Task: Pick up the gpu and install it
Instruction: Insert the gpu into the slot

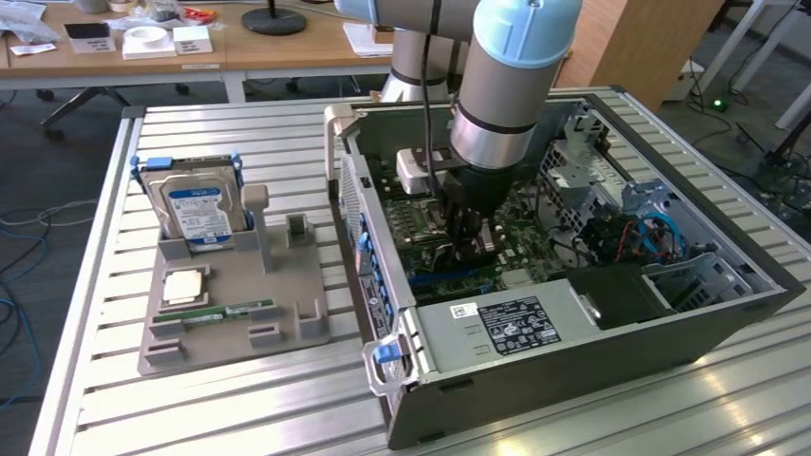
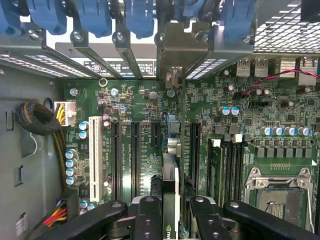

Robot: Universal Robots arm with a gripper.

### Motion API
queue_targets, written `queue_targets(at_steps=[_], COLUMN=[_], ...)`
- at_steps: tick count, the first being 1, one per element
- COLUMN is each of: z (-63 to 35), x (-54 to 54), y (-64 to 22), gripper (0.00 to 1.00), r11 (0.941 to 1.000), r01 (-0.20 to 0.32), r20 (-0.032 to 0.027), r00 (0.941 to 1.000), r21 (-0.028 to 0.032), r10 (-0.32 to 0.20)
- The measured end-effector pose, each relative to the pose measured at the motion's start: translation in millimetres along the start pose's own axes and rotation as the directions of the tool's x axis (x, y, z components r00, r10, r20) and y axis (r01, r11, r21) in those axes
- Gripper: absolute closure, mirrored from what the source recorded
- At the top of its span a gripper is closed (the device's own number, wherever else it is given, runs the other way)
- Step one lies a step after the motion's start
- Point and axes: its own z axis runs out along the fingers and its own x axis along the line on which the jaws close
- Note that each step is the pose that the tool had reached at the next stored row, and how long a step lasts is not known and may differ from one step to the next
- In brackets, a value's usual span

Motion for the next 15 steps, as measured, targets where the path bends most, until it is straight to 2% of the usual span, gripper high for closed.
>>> queue_targets(at_steps=[15], z=[1.9], x=[0.0], y=[0.0], gripper=[0.74], r11=[1.0], r01=[0.0], r20=[0.0005], r00=[1.0], r21=[0.0002], r10=[0.0])
